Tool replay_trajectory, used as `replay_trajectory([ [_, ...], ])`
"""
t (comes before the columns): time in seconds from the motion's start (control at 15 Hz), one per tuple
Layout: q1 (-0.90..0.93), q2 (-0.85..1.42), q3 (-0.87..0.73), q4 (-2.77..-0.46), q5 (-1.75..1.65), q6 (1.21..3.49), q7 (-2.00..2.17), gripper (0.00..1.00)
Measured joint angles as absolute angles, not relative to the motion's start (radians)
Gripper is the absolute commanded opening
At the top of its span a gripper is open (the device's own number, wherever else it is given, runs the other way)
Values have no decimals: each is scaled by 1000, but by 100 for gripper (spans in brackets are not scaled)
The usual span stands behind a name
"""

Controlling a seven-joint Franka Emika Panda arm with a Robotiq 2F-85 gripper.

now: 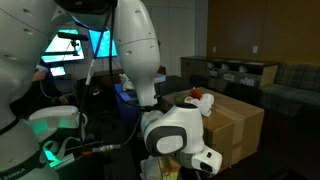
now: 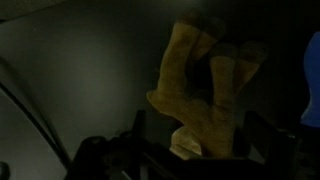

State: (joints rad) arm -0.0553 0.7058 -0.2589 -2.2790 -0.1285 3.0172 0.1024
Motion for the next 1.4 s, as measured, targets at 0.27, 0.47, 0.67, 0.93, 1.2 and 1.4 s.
replay_trajectory([
  [0.27, 4, 672, -259, -2317, -128, 3045, 108, 100],
  [0.47, 67, 645, -259, -2361, -128, 3065, 125, 100],
  [0.67, 124, 623, -256, -2403, -124, 3073, 145, 100],
  [0.93, 167, 592, -206, -2459, -87, 3078, 158, 100],
  [1.2, 199, 572, -123, -2500, -36, 3079, 186, 100],
  [1.4, 213, 571, -57, -2516, 3, 3086, 208, 100],
])
